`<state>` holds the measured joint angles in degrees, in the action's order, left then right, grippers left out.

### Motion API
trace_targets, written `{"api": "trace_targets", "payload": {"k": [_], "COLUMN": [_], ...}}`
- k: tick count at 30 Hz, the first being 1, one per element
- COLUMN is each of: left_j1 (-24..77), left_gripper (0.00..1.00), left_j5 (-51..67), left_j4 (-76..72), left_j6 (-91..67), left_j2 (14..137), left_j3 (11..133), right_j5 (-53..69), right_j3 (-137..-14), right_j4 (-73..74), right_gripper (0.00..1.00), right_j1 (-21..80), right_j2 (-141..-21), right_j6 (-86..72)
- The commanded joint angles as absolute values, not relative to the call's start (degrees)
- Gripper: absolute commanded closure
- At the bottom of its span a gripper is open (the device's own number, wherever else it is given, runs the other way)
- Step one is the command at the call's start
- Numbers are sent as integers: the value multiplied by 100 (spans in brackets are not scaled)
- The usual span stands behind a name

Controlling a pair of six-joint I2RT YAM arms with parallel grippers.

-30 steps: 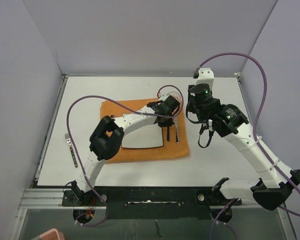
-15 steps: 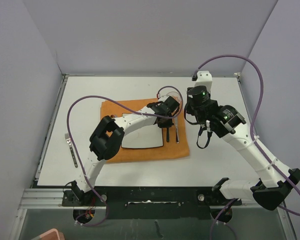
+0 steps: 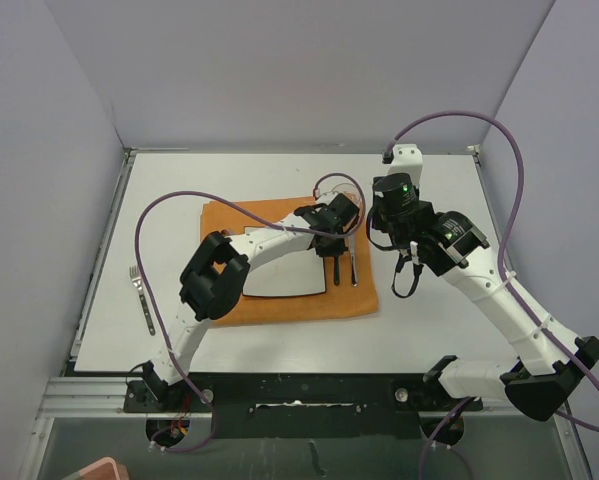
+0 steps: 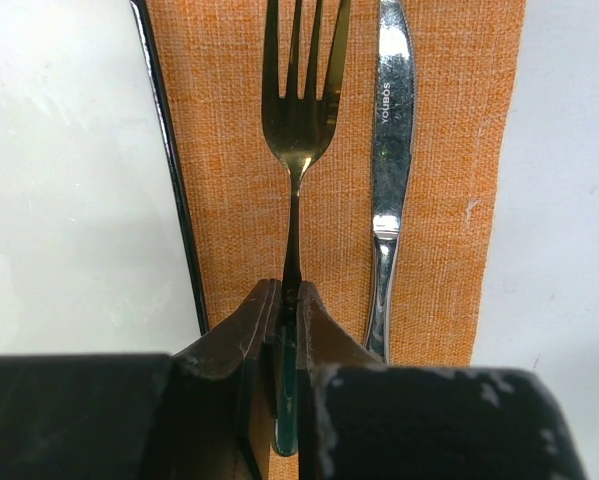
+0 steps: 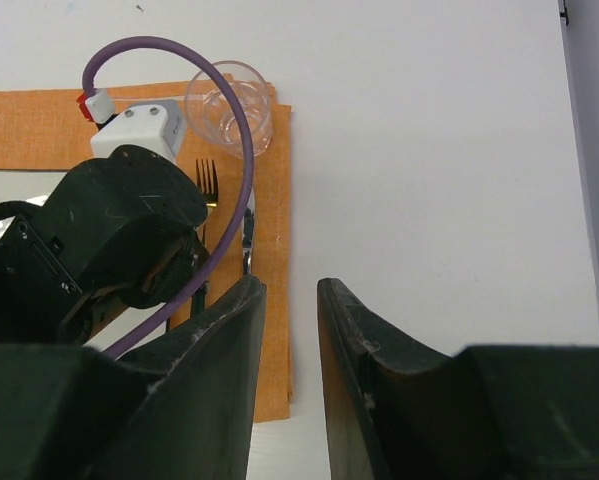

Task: Set the dinner table for one person
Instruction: Place the fork on the napkin.

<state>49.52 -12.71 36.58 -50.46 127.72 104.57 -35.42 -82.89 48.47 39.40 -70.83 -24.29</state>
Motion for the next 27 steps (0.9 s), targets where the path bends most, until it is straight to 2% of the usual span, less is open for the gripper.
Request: {"api": "trace_targets", "payload": {"k": [1,15,22,27], "left_j1": [5017,5007,5001,4998], "left_gripper": [100,100,77,70], "left_j5": [-1196,-1151,-1143,-1260], "left_j4": [3349,3229,3273,3381], "left_j6": [-5173,-5207,-4949,-4561], "left_j2": [12964,13084,12941,12641], "left_j3": [10648,10583,10664,10921], "right_j5": [-3596,-3505,-3461,-3450], "right_j3": [-8399,-8367,-8366,-8367], "right_j4": [4584,4496,4494,4501], "right_gripper": [71,71,71,71], "right_j1": [3920,3922,3921,3928], "right_j2": [-7006,-7031,-7095,-7113], "right_j6": [-2487,-2479,-2496,-2544]}}
